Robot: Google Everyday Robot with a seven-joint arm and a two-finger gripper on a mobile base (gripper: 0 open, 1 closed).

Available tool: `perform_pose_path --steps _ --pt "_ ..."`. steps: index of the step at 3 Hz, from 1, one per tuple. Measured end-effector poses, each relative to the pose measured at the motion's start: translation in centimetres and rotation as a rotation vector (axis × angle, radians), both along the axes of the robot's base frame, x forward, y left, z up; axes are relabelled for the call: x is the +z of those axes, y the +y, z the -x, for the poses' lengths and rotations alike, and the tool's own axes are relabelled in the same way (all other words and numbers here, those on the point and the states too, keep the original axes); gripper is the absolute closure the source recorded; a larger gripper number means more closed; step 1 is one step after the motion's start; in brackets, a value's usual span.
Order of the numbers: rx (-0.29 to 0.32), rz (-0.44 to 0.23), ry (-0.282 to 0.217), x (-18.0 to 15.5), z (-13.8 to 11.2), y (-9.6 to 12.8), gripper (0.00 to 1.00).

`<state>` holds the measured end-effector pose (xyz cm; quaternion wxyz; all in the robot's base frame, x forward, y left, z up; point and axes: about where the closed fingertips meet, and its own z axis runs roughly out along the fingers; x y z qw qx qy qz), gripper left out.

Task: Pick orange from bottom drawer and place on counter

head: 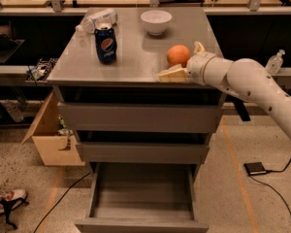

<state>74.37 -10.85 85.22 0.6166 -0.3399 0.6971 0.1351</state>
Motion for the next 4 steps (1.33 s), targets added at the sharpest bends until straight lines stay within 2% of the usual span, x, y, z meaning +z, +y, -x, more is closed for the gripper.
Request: perform_pose_path --steps 1,2,4 --pt "0.007 -0.061 -0.003 0.6 0.3 0.0 0.00" --pt "-0.008 -0.136 -0.019 1.4 1.0 -0.9 0.00" --pt "-0.058 -0.224 -0.111 4.3 3.5 -3.8 0.00"
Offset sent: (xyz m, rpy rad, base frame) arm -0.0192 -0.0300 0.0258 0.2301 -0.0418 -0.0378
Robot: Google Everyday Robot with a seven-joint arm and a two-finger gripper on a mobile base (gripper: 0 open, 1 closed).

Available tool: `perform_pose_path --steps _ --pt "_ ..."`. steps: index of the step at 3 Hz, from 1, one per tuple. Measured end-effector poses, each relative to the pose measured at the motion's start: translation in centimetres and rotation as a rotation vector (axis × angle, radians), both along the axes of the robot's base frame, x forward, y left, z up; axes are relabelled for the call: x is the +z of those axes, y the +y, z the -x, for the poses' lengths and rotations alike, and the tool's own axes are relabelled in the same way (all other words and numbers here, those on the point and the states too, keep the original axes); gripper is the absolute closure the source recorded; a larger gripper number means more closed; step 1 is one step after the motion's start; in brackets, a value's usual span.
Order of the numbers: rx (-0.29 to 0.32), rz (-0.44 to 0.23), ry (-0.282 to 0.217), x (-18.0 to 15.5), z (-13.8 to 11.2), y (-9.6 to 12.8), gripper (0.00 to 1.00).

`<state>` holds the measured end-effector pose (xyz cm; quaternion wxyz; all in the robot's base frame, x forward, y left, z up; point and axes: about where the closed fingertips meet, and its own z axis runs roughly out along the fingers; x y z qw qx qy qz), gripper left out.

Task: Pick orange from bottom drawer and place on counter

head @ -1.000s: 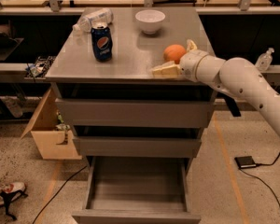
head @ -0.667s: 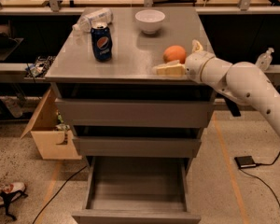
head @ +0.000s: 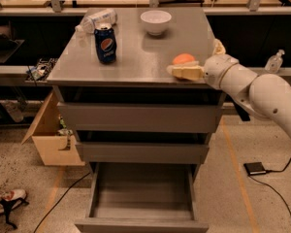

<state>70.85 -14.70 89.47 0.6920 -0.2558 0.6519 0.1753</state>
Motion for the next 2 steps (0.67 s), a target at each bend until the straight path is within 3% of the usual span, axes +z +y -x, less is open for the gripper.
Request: perform_pose_path --steps 1,2 --pt "-0.042 -0.037 -0.023 0.5 1.0 -2.0 0.00" --pt "-0.072 -0.064 -0.009 -0.4 1.2 -3.6 0.00"
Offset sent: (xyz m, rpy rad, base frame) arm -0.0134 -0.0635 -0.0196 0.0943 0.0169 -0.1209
